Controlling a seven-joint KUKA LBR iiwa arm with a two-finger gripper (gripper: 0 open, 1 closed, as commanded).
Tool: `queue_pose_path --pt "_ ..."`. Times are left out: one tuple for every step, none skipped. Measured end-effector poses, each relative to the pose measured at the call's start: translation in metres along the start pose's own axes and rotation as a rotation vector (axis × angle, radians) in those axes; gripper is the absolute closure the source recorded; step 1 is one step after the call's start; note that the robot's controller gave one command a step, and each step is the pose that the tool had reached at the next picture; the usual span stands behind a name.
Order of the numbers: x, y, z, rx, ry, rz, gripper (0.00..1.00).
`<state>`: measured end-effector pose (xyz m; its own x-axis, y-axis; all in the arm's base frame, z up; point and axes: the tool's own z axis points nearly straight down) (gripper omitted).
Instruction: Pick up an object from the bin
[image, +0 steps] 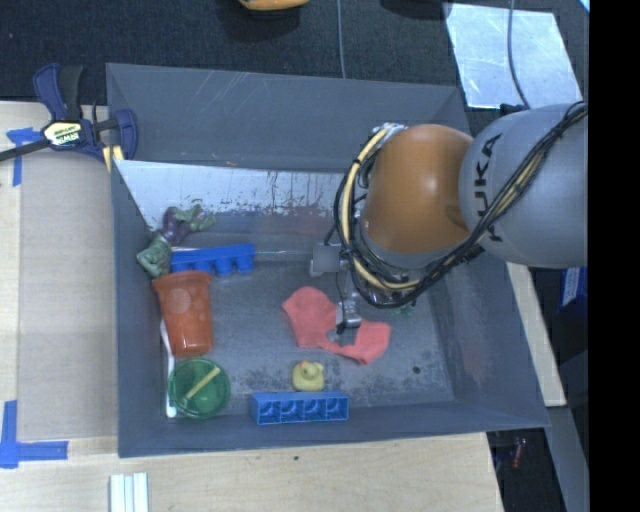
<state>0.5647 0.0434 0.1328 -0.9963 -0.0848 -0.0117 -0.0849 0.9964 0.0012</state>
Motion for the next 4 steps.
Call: queue_pose_path --pt "0.038 -0.015 0.052 -0.001 -0.004 -0.006 0.0" --pt "-0.027 -0.04 0.06 -0.001 -0.011 0.111 1.0" --pt "-0.027 -0.04 0.06 -0.001 -0.011 0.111 1.0" --pt "-0.014 -0.029 0.004 0.0 -0.002 0.046 1.0"
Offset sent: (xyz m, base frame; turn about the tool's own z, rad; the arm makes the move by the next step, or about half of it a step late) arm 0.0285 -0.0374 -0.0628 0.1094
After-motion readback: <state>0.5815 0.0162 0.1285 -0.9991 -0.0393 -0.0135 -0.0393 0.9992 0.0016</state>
